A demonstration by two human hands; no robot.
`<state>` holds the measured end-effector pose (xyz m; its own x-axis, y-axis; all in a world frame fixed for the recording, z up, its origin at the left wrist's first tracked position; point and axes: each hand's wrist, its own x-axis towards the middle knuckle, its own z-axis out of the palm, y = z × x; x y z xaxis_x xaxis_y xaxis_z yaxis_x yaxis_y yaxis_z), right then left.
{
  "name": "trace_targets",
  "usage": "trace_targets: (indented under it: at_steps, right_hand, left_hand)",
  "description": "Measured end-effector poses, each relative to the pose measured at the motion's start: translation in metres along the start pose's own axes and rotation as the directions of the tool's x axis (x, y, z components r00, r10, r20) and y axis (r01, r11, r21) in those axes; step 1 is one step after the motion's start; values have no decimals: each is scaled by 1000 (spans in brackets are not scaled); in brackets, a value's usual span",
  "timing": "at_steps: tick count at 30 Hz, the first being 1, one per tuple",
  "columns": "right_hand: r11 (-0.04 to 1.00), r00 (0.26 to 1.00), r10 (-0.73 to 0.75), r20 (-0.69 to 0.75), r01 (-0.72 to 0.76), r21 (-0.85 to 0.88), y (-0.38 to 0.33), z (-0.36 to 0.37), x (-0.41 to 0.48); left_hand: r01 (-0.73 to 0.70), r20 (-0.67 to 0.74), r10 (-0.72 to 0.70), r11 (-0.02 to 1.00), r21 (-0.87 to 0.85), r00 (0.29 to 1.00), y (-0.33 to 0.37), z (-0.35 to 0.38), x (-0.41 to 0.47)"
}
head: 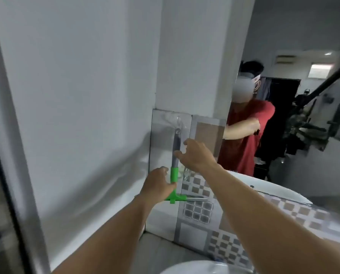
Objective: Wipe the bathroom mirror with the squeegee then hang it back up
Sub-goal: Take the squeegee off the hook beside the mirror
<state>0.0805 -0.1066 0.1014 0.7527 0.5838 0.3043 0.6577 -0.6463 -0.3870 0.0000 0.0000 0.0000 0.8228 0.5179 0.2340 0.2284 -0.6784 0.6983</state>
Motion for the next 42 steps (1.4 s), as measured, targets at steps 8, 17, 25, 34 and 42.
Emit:
trace_targets:
  at_steps: [8, 17, 25, 34, 42]
  right_hand:
    - [949, 987, 114, -110, -76, 307, -2, 21, 14]
    - [907, 977, 175, -122, -112, 407, -8, 21, 11]
    - [876, 958, 191, -216, -67, 477, -16, -24, -19]
    - [879, 937, 163, -309, 4, 477, 14, -108, -115]
    - [979, 868, 165, -467, -86, 186, 77, -183, -226]
  left_hand:
    - [-13, -138, -17, 978, -209, 990, -5, 12, 12]
    - [-2, -185, -63, 943, -332, 981, 2, 17, 6]
    - [-166, -335, 57, 937, -306, 941, 37, 3, -23]
    - [-410, -371, 345, 906, -109, 862, 103, -5, -93]
    - [-573, -107, 578, 816, 76, 809, 183, -8, -165]
